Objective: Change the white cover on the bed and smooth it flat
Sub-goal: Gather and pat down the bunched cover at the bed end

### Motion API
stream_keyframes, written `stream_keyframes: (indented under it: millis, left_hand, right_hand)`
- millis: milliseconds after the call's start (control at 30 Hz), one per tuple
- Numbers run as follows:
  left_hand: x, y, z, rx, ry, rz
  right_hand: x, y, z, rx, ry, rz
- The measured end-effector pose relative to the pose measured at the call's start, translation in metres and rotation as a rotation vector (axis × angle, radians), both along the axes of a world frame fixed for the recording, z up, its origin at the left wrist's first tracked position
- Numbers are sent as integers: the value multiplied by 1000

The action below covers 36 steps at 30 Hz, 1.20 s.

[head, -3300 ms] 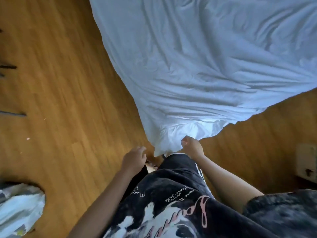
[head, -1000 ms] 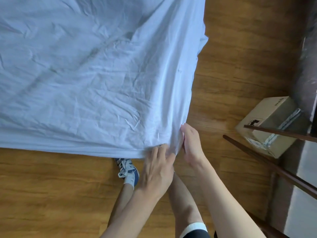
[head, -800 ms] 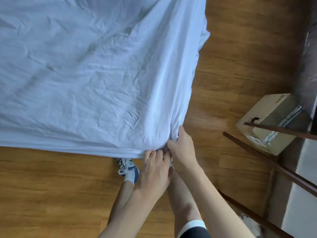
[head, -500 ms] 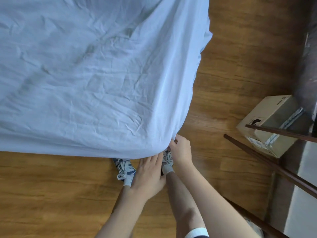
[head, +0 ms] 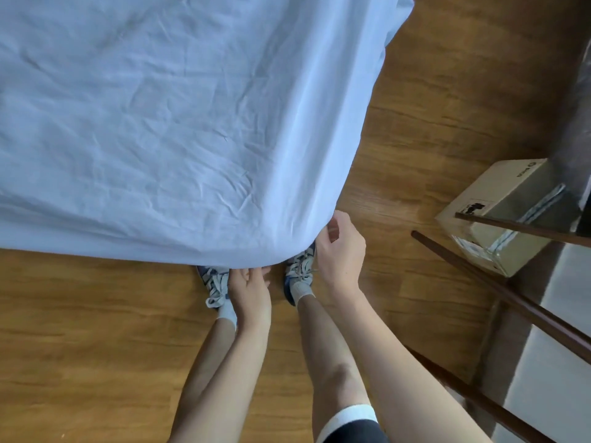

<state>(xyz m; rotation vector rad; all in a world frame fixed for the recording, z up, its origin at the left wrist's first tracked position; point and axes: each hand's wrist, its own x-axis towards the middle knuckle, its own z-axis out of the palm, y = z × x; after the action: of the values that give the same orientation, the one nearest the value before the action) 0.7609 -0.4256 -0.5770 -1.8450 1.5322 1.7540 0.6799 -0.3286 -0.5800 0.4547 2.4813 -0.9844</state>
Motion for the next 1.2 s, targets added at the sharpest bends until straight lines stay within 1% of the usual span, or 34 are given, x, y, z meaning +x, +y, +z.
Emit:
stream_keyframes:
  millis: [100, 200, 267, 333, 467, 533, 633, 800, 900, 1000, 1067, 1200]
  left_hand:
    - [-8, 2, -8, 24, 19, 129]
    - [-10, 0, -15, 46, 44, 187]
    - [-10, -3, -20, 82, 62, 230]
    - [-7, -6, -24, 85, 81, 222]
    - [0, -7, -33, 21, 107, 205]
    - [1, -1, -35, -8, 131, 244]
    - [4, 13, -32, -61, 155, 295]
    - [19, 28, -39, -209, 167, 363]
    - [19, 28, -57, -265, 192, 360]
    - [16, 31, -82, -291, 241, 341]
    - [8, 29, -95, -308, 269, 346]
    - [-12, 24, -115, -338, 321, 360]
  right_hand:
    - [-13, -2, 2, -52, -11, 9]
    - [-21, -1, -8, -96, -23, 48]
    - [-21, 0, -15, -118, 7, 55]
    - [-18, 2, -20, -107, 40, 84]
    - [-15, 9, -30, -116, 86, 160]
    - [-15, 14, -33, -105, 120, 232]
    - [-13, 26, -27, 1, 162, 315]
    - [-11, 18, -21, 45, 68, 285]
    - [-18, 13, -38, -2, 35, 277]
    - [-19, 13, -60, -59, 85, 276]
    - [-27, 12, -71, -42, 106, 302]
    - [-49, 5, -98, 35, 80, 404]
